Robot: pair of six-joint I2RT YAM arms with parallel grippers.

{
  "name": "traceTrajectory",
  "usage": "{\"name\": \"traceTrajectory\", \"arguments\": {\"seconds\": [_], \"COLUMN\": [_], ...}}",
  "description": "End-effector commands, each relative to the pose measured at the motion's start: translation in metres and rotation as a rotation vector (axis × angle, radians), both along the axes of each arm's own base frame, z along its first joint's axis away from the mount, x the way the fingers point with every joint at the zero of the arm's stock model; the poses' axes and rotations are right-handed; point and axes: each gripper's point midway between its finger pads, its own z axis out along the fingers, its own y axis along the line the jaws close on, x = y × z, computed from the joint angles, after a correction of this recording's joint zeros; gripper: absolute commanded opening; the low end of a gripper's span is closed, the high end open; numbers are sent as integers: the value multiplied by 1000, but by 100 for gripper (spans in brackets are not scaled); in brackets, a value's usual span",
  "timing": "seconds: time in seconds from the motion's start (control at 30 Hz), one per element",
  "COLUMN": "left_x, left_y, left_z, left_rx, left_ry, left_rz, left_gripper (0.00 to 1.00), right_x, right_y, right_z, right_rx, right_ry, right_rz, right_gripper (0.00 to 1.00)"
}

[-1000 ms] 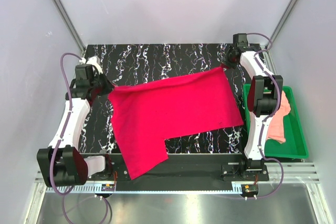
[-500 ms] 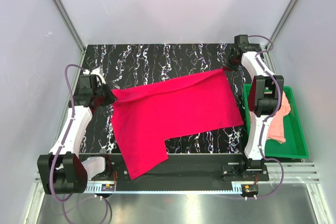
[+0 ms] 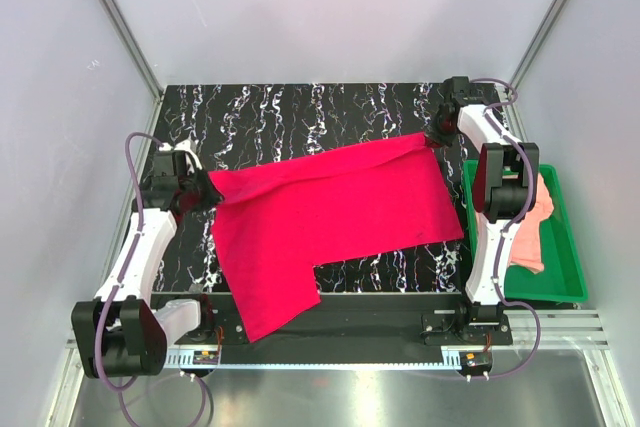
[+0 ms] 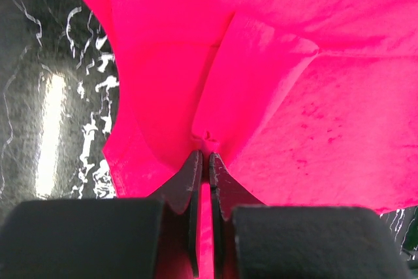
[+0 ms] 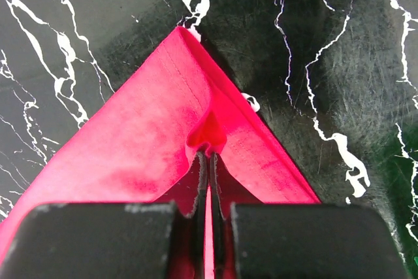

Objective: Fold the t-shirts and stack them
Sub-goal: Fold the tshirt

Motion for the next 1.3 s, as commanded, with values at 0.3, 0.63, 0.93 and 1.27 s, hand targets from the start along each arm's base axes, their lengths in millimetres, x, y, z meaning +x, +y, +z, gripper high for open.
{"name": "traceTrajectory", "arguments": {"seconds": [0.3,0.63,0.93,1.27], "left_x": [-9,-9,-12,-12], "left_y": [2,2,-2,-3], "left_z": [-5,-3,-19,-29], "left_rx": [13,15,-2,-14], "left_ry": [13,11,54,99], "left_rz": [11,2,-13,-8], "left_gripper": [0,0,0,0], "right_x": [-4,-1,-10,-20], "right_y": [-33,-35,-36,-39], "right_z": [25,12,2,-8], "right_rx": [-92,-95,-94,-107], "right_ry": [-26,-4,40,86], "right_rz": [-55,-46,-61,-80], "right_gripper": [0,0,0,0]}}
